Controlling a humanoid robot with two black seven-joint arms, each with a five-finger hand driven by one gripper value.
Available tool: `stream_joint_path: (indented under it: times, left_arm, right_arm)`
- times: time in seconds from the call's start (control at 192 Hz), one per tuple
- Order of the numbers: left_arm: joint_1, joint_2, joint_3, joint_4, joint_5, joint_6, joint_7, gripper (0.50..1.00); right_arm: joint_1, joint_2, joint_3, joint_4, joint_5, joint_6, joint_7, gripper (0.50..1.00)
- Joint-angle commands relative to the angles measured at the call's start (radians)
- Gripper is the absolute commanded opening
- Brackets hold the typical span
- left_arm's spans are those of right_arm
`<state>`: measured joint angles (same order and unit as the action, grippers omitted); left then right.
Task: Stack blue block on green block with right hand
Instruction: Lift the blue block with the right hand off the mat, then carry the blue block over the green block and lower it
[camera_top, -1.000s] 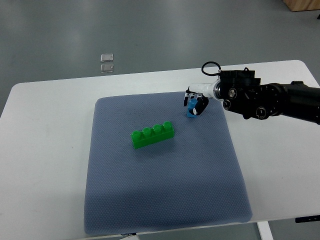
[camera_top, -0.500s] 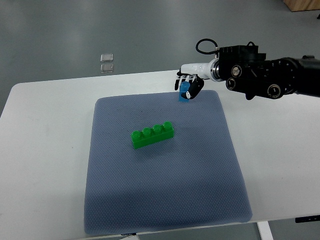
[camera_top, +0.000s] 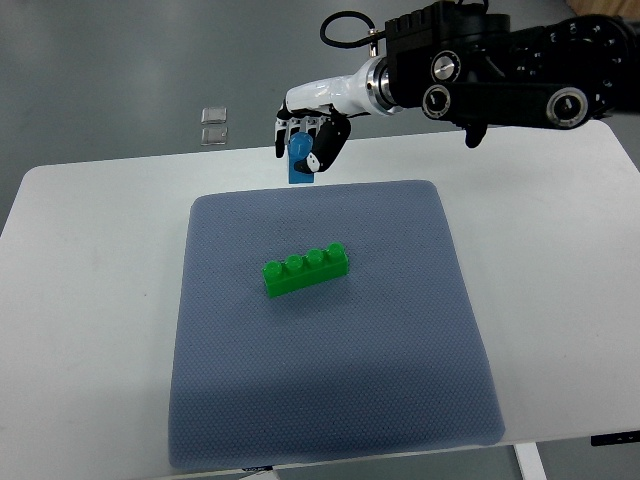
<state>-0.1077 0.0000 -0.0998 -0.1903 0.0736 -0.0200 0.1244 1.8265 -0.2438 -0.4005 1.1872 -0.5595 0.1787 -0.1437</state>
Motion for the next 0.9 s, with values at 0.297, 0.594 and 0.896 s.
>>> stream_joint_path:
  times: [0.297,0.594,0.896]
  left_arm:
    - [-0.001,0.000,0.000,-0.003,0.000,0.000,0.000,1.000]
    - [-0.001,0.000,0.000,-0.005,0.000,0.000,0.001,1.000]
    - [-0.001,0.000,0.000,0.005,0.000,0.000,0.000,1.000]
  right_arm:
    - [-0.016,0.115,-0.046,0.000,0.043,-0.122,0.001,0.582]
    - [-0.101,0.127,-0.052,0.022,0.035,-0.220,0.009,0.586]
    - [-0.167,0.123,-0.067,0.048,-0.013,-0.257,0.013,0.584]
